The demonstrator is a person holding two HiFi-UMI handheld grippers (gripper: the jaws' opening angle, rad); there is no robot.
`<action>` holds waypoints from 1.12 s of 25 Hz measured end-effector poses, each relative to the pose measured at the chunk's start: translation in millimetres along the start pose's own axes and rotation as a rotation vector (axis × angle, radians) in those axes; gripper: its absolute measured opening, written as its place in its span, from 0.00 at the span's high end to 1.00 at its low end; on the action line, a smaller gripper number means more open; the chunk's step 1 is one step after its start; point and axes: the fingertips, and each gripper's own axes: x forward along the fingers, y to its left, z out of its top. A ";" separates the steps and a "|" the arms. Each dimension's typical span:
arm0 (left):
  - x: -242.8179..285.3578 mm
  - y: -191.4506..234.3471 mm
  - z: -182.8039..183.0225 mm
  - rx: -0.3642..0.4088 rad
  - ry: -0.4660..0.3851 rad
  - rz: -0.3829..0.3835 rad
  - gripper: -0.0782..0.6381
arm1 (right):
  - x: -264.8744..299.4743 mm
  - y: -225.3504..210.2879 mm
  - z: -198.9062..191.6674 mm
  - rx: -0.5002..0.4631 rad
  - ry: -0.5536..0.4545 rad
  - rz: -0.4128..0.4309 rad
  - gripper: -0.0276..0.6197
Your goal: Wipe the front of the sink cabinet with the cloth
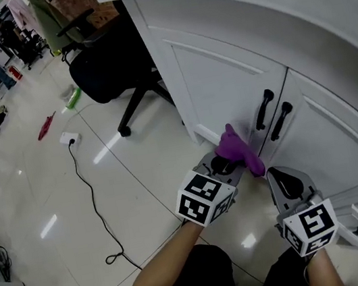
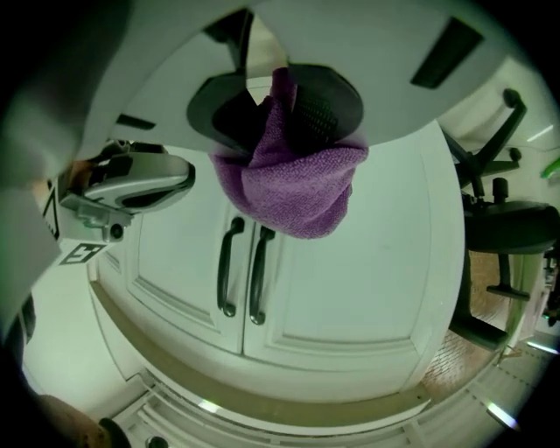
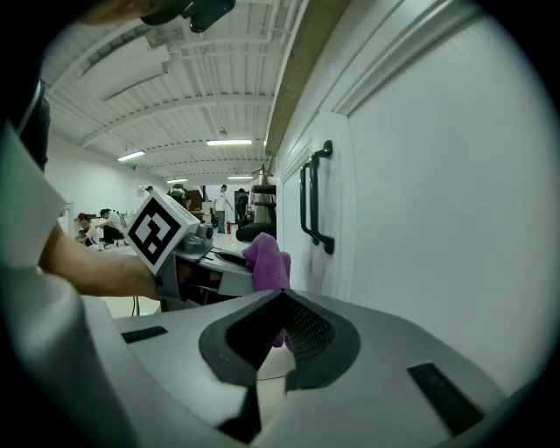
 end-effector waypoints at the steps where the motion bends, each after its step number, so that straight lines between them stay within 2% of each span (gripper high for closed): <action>1: -7.5 2.6 6.2 -0.012 -0.013 0.010 0.81 | 2.8 3.5 7.1 0.002 0.001 0.010 0.96; 3: -26.2 5.6 18.5 -0.036 -0.032 0.036 0.81 | 5.8 15.2 22.8 0.008 0.013 0.039 0.96; 8: -86.4 11.0 67.7 -0.040 -0.050 0.119 0.81 | 0.2 52.3 82.7 0.012 0.038 0.110 0.96; 14: -174.2 -4.6 137.5 -0.149 -0.045 0.206 0.81 | -34.1 96.2 180.2 0.013 0.072 0.186 0.96; 19: -238.5 -40.3 199.7 -0.217 -0.048 0.246 0.81 | -76.7 116.3 260.7 0.013 0.079 0.214 0.96; 24: -299.1 -90.7 260.0 -0.228 -0.034 0.271 0.81 | -132.6 136.6 329.5 -0.009 0.077 0.258 0.96; 28: -338.5 -134.0 308.7 -0.234 -0.041 0.300 0.81 | -182.2 147.9 384.9 -0.008 0.030 0.316 0.96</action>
